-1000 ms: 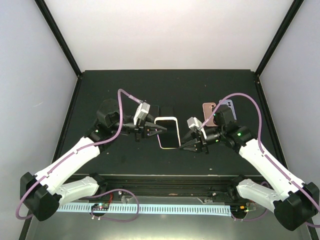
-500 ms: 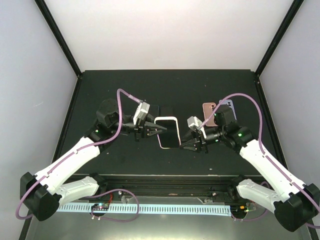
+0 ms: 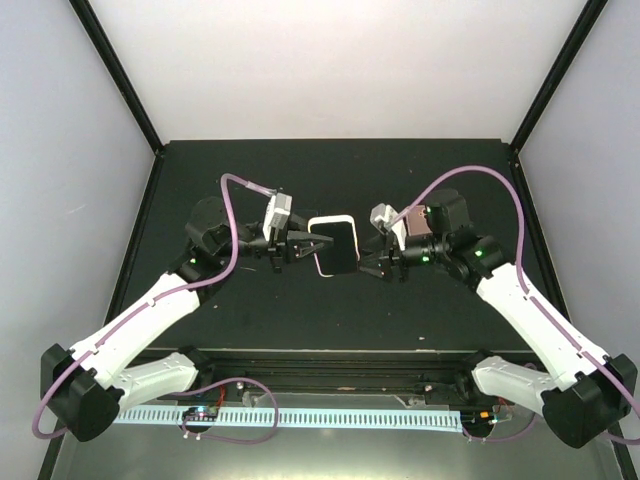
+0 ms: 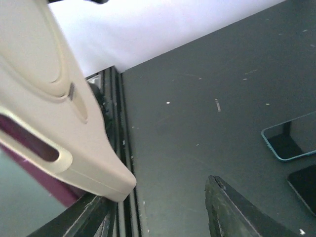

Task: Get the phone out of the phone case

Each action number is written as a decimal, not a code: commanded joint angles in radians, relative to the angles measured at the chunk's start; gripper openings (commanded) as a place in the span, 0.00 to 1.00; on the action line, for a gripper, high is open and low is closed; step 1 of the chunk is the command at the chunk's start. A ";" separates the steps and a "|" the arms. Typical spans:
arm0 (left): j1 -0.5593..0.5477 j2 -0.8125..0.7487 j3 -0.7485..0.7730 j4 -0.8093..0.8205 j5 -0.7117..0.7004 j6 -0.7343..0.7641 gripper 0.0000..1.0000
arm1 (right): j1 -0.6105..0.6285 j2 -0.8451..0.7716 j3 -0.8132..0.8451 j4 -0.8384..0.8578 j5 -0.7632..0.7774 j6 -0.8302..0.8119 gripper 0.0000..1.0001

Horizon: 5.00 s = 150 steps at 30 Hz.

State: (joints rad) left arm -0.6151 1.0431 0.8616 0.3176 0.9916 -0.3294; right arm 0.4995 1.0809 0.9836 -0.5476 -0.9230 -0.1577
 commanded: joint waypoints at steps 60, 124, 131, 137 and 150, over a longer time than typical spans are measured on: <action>0.056 0.215 0.105 -0.267 -0.111 -0.112 0.24 | -0.007 0.036 0.115 0.494 -0.177 0.461 0.01; -0.591 0.746 0.204 -0.293 -1.444 0.283 0.71 | -0.211 0.310 -0.309 0.348 0.388 0.761 0.01; -0.593 0.793 0.267 -0.371 -1.517 0.291 0.71 | -0.211 0.300 -0.316 0.360 0.355 0.767 0.01; -0.605 0.819 0.295 -0.432 -1.629 0.275 0.71 | -0.211 0.285 -0.324 0.376 0.332 0.776 0.01; -0.612 0.839 0.293 -0.476 -1.801 0.209 0.59 | -0.213 0.264 -0.342 0.411 0.251 0.800 0.01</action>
State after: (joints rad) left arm -1.2339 1.8534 1.1286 -0.0860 -0.7105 -0.0956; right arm 0.2924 1.3857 0.6426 -0.1879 -0.5850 0.6224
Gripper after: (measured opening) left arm 0.618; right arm 0.055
